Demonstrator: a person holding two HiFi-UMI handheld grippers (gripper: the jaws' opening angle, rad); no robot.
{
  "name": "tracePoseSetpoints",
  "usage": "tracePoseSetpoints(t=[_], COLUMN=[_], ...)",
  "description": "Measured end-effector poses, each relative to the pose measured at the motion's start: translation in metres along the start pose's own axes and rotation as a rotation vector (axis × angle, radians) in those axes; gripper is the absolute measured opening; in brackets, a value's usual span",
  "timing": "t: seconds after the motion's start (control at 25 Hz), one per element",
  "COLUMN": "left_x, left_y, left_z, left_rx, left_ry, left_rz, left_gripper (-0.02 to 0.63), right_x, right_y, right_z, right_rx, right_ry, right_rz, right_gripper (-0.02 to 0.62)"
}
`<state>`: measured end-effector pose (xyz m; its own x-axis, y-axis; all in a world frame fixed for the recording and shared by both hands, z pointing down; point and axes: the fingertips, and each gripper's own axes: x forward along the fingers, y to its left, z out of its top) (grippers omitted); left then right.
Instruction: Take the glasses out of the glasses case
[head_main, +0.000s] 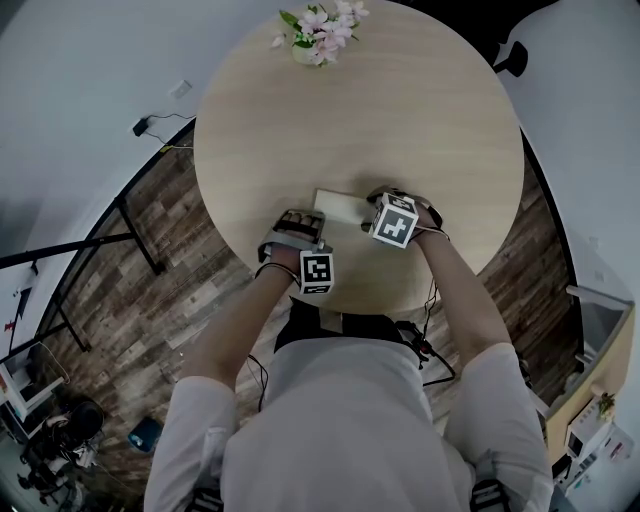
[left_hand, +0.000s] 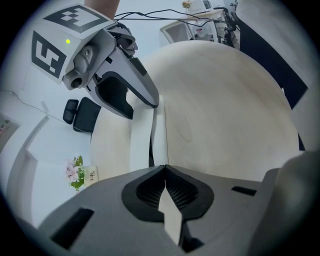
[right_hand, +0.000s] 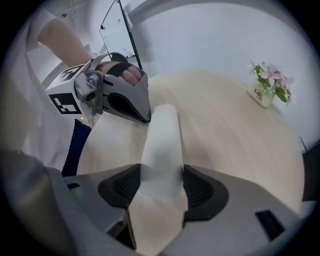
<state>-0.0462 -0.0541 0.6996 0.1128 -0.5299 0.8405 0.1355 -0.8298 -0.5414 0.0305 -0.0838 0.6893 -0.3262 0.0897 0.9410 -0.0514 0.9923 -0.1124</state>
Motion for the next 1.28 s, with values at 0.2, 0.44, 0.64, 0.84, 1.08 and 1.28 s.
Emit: tracePoseSetpoints(t=[0.2,0.44,0.64,0.84,1.08,1.28], left_x=[0.000,0.000,0.000,0.000,0.001,0.000], left_y=[-0.001,-0.002,-0.002,-0.002,-0.002,-0.003], left_z=[-0.002,-0.002,-0.001,-0.002,-0.002,-0.002], left_rx=[0.002,0.008,0.009,0.004,0.003,0.001], left_ry=[-0.007,-0.008,-0.004,-0.002,-0.001,0.003], left_rz=[0.006,0.007,0.002,0.008,0.011,0.010], left_gripper=[0.006,0.006,0.006,0.006,0.006,0.006], right_x=[-0.017,-0.055,-0.087,-0.114,-0.105,-0.087], right_y=[-0.011,-0.058,-0.077,-0.050,-0.007,0.011], right_z=[0.003,-0.003,-0.005,0.019,0.038,0.031], right_rx=[0.099,0.303,0.396,0.277,0.063,-0.104], right_ry=[-0.093,-0.260,-0.379,-0.457,-0.379,-0.196], right_rz=[-0.057,-0.236,-0.443,-0.604,-0.644,-0.725], right_gripper=[0.265,0.231,0.161,0.016,0.012,0.012])
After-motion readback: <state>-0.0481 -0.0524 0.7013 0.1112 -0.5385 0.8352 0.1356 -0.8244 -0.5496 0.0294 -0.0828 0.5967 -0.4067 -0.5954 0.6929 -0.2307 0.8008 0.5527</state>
